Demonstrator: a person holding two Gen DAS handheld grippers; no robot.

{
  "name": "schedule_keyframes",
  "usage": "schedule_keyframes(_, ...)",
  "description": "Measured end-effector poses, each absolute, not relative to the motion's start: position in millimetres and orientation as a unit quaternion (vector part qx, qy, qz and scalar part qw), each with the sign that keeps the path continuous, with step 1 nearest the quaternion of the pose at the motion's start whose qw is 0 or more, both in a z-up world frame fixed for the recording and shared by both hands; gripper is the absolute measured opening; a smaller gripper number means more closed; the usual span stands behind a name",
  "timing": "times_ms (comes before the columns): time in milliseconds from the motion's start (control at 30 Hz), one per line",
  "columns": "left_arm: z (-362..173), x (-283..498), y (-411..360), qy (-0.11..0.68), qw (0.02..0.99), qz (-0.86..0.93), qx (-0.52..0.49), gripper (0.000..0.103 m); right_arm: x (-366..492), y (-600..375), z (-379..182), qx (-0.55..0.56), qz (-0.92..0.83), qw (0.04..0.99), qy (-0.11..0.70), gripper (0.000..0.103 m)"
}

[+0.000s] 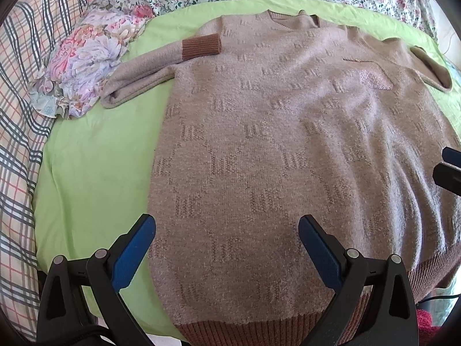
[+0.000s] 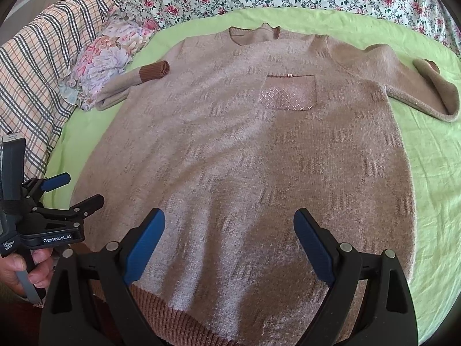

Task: Fold small clothes

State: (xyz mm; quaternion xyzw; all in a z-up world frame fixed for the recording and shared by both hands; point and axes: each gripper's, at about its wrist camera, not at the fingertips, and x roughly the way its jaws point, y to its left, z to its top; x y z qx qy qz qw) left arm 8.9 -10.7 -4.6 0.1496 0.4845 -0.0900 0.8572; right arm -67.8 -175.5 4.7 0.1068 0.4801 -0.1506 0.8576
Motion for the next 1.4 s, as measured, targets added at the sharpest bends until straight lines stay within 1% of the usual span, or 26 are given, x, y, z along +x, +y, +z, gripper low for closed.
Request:
schedule_keyframes(133, -5, 10, -14, 0.484, 0.856, -0.089, 0.154, 0.1, -67, -177, 5, 0.11, -0.151, 0.857, 0.481, 0.091)
schedule_keyframes(433, -6, 18, -23, 0.488, 0.852, -0.095, 0.163, 0.1, -71, -193, 9, 0.147, -0.142, 0.867, 0.454, 0.091)
schedule_keyframes(633, 4, 35, -36, 0.477, 0.857, -0.1, 0.171, 0.1, -78, -221, 24, 0.141, -0.167, 0.874, 0.434, 0.091)
schedule_keyframes(733, 9, 48, -44, 0.468, 0.86, -0.1, 0.177, 0.1, -87, -255, 39, 0.142, -0.199, 0.877, 0.414, 0.091)
schedule_keyframes(867, 18, 72, -53, 0.452, 0.867, -0.092, 0.191, 0.1, -106, -323, 69, 0.163, -0.251, 0.88, 0.37, 0.091)
schedule_keyframes(967, 25, 91, -57, 0.445, 0.872, -0.088, 0.185, 0.1, -121, -383, 100, 0.167, -0.301, 0.88, 0.328, 0.091)
schedule_keyframes(1033, 27, 104, -59, 0.445, 0.873, -0.088, 0.178, 0.1, -133, -429, 120, 0.189, -0.321, 0.881, 0.293, 0.091)
schedule_keyframes(1100, 26, 113, -61, 0.447, 0.873, -0.088, 0.173, 0.1, -138, -477, 129, 0.221, -0.342, 0.872, 0.273, 0.085)
schedule_keyframes(1167, 24, 121, -64, 0.451, 0.872, -0.086, 0.169, 0.1, -134, -520, 127, 0.246, -0.357, 0.861, 0.265, 0.07)
schedule_keyframes(1200, 21, 125, -64, 0.456, 0.87, -0.088, 0.164, 0.1, -130, -544, 123, 0.261, -0.367, 0.852, 0.266, 0.067)
schedule_keyframes(1267, 15, 131, -68, 0.466, 0.866, -0.088, 0.162, 0.1, -121, -578, 115, 0.29, -0.372, 0.841, 0.265, 0.05)
schedule_keyframes(1333, 7, 136, -72, 0.474, 0.861, -0.087, 0.164, 0.1, -110, -607, 105, 0.318, -0.377, 0.829, 0.263, 0.047)
schedule_keyframes(1400, 2, 141, -75, 0.479, 0.857, -0.085, 0.168, 0.1, -98, -628, 96, 0.324, -0.389, 0.818, 0.272, 0.045)
